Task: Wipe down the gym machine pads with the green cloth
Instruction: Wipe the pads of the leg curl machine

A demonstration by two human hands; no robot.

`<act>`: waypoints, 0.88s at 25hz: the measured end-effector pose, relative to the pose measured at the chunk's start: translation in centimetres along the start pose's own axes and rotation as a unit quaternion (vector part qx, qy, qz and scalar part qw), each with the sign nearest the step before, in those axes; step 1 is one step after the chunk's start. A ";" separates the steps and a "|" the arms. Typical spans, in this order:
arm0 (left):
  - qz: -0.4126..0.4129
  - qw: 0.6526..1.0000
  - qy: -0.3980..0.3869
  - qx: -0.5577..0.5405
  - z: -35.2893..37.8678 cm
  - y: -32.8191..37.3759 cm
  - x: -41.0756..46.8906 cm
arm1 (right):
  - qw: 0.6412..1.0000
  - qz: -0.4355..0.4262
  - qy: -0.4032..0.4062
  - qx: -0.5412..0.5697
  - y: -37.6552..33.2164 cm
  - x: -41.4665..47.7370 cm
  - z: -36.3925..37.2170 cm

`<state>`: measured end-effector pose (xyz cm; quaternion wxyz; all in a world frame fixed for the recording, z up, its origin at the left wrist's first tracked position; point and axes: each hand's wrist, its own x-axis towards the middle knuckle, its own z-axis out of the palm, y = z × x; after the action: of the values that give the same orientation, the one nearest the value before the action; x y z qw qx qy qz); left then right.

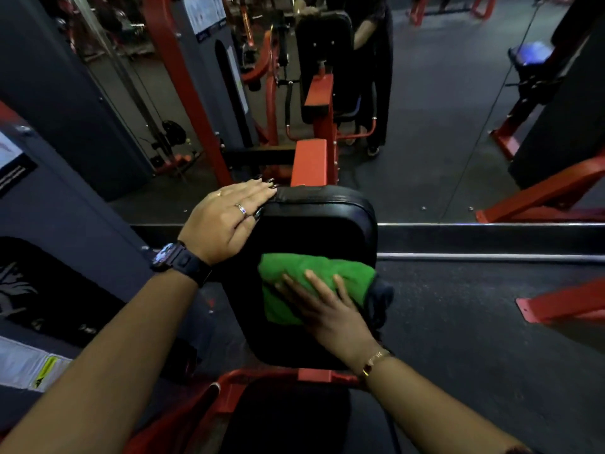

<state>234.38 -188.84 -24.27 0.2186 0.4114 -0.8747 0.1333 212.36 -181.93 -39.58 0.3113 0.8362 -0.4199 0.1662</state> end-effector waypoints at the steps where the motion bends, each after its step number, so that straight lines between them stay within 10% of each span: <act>1: 0.004 1.000 0.007 0.000 0.1 0.0 -0.3 | 0.999 0.047 0.010 0.010 0.4 -0.5 0.2; 5: 0.002 1.000 0.018 -0.025 0.1 0.1 -0.3 | 0.972 0.193 0.136 0.003 0.7 5.0 -1.8; 13: -0.026 0.998 0.024 -0.047 0.0 0.3 -0.3 | 0.974 -0.202 -0.086 -0.052 -3.2 -1.1 4.3; 19: -0.028 0.997 0.058 -0.048 0.6 0.5 -0.3 | 0.996 -0.044 0.078 0.028 -1.5 2.9 1.4; 22: -0.028 0.995 0.091 -0.023 1.2 0.5 -0.2 | 0.983 -0.164 0.083 0.019 -5.2 5.1 3.7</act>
<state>233.79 -188.88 -25.46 0.3105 0.4166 -0.8422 0.1442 219.66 -185.06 -41.54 0.3524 0.8826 -0.2465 0.1899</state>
